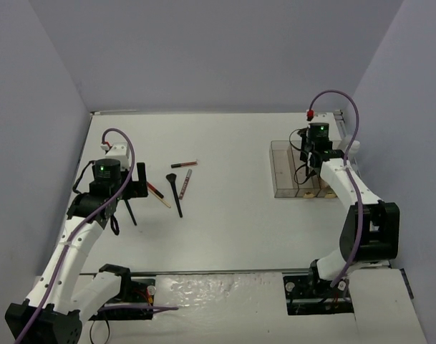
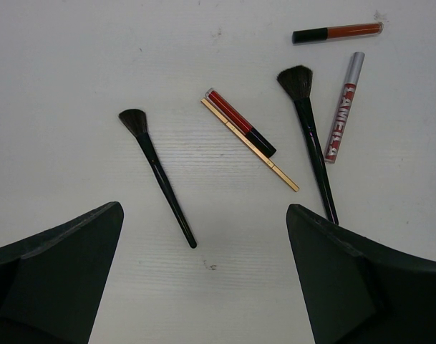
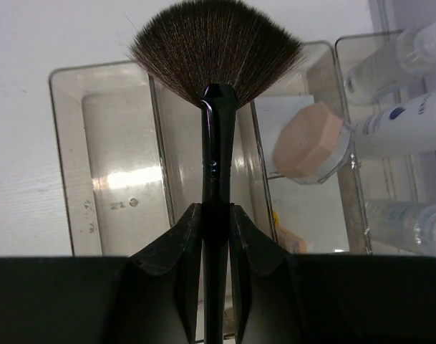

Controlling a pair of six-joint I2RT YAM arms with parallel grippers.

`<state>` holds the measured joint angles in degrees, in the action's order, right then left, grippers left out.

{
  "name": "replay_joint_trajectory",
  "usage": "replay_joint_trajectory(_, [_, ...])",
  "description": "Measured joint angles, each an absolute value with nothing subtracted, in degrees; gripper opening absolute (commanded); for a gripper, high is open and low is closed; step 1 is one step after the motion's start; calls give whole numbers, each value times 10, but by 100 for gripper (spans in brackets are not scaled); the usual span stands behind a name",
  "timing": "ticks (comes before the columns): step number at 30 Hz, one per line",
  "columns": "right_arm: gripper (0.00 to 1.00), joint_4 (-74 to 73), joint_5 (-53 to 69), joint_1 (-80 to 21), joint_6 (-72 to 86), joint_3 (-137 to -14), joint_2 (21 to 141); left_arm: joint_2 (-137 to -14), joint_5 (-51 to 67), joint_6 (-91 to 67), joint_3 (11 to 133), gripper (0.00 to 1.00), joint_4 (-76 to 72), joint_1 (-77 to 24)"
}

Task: Organize the makeup

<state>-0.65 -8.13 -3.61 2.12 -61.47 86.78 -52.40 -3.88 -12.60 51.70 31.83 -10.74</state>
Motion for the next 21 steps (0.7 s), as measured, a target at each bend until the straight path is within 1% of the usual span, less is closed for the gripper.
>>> replay_joint_trajectory(3, [0,-7,-77,-28,30,-610,900,-523,-39,-126,517,97,318,-107])
replay_joint_trajectory(6, [12,-1,-71,-18,35,-605,925,-521,-41,-126,517,97,318,-107])
replay_joint_trajectory(8, [29,2,-69,-11,38,-601,935,-520,-41,-126,517,97,318,-107])
replay_joint_trajectory(10, [50,6,-65,-5,41,-598,939,-520,-41,-126,517,97,318,-107])
replay_joint_trajectory(12, [62,11,-56,-2,43,-596,939,-520,-41,-126,517,97,318,-107])
replay_joint_trajectory(14, [67,17,-47,-4,42,-596,938,-520,-41,-126,517,97,318,-107])
replay_joint_trajectory(18, [69,25,-37,-30,40,-593,927,-520,-41,-126,517,97,318,-107])
replay_joint_trajectory(21, [69,27,-41,-77,38,-590,904,-521,-41,-126,517,97,318,-107])
